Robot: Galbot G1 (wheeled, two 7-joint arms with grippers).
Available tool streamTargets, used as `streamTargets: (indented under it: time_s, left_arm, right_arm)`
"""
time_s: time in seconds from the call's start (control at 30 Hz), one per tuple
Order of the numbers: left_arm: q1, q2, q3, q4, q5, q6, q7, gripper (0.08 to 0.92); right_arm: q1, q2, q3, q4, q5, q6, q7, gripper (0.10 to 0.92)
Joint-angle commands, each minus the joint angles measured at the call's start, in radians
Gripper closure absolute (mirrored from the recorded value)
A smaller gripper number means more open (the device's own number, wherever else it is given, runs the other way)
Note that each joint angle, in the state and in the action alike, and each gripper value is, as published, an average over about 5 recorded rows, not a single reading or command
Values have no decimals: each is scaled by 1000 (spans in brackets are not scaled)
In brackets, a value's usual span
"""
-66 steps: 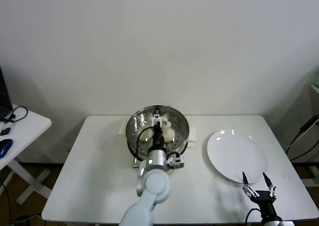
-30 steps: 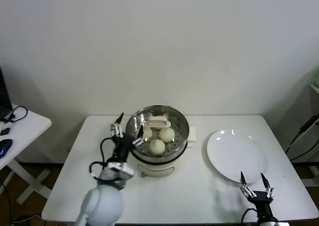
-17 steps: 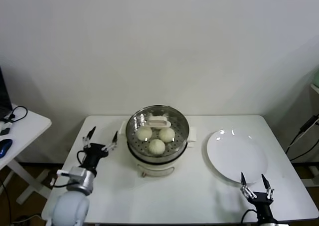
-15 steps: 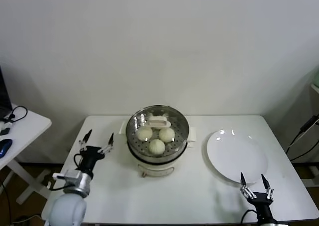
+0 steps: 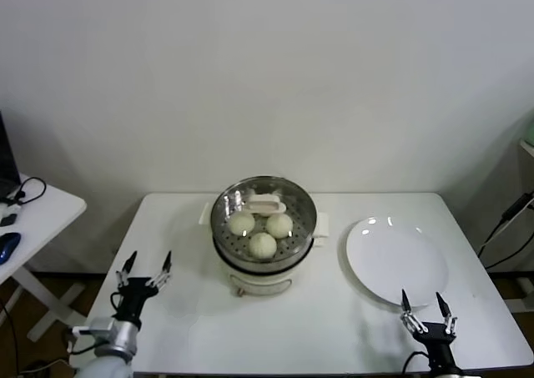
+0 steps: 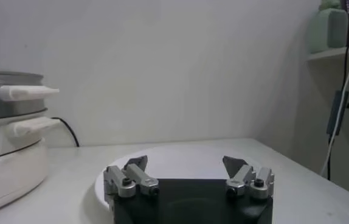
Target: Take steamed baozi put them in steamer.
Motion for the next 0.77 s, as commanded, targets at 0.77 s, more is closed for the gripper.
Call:
streamTargets:
  time_s: [0.77]
  left_arm:
    - [26,-10,-11,82,-16,-114,8,177]
  right_arm:
    - [0,4,-14,3,-3,0,-10,203]
